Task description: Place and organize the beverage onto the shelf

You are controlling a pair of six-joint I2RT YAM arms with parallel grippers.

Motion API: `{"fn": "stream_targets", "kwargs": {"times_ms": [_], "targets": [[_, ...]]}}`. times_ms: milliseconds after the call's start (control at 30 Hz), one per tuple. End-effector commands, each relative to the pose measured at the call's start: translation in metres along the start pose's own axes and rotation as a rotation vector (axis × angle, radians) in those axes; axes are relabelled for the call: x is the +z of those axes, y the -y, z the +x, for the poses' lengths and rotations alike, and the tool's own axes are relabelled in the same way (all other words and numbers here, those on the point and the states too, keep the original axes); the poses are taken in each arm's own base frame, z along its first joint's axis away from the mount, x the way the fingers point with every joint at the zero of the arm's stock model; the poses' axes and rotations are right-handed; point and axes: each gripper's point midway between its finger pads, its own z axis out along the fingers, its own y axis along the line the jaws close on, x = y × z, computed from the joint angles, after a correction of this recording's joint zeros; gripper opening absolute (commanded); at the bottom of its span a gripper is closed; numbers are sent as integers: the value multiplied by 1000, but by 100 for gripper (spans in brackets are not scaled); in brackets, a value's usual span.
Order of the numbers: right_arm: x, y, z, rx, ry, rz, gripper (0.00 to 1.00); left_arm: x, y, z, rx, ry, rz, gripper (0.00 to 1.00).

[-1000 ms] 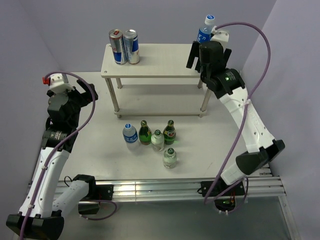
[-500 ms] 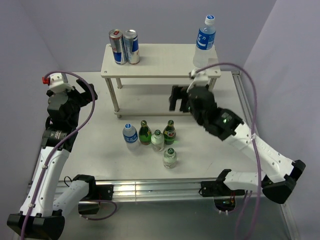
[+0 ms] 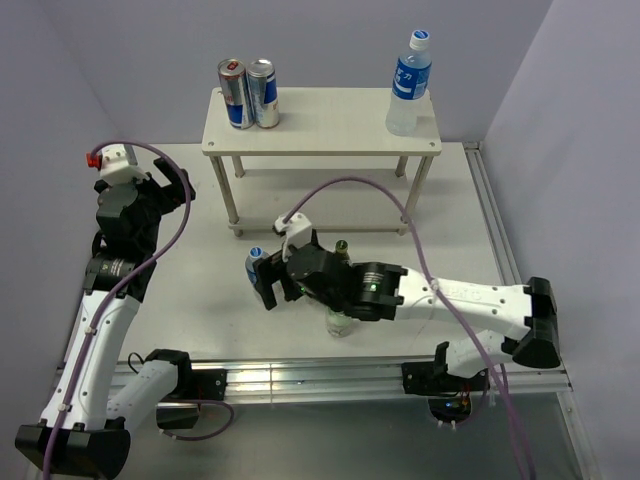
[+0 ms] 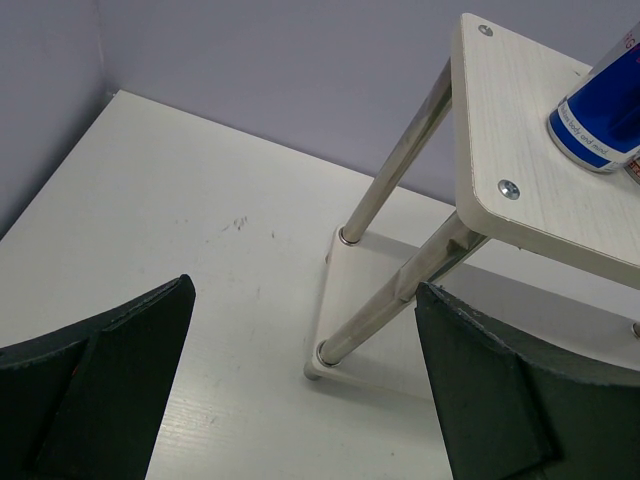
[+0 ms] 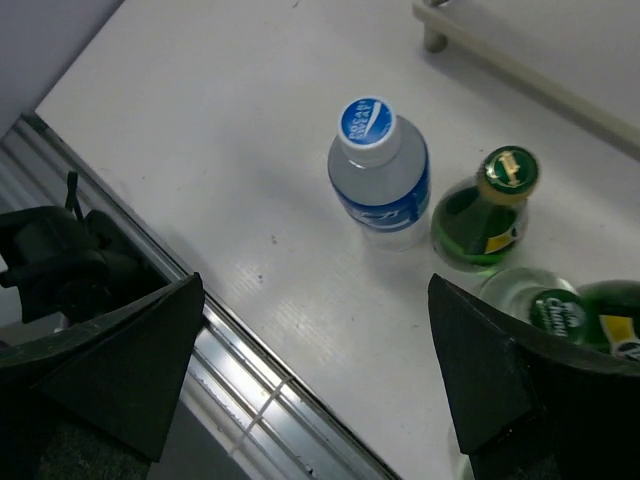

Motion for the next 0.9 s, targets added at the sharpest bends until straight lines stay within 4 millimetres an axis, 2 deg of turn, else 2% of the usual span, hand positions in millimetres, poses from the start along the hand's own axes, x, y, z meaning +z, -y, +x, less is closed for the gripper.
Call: {"fn": "stream_targets", "kwargs": {"times_ms": [0, 167, 467, 667, 867], "targets": [[9, -27, -15, 63, 48, -49, 100, -3, 3, -13, -12, 34, 12, 99], [36, -28, 6, 64, 20, -14, 100, -4, 4, -14, -14, 37, 20, 99], [84, -9, 40, 30, 1, 150, 100, -5, 5, -15, -16, 38, 25, 99], [108, -6, 53, -8, 22, 185, 100, -8, 6, -17, -19, 43, 33, 99], [125, -1, 55, -31, 76, 219, 100, -9, 7, -18, -20, 47, 38, 99]]}}
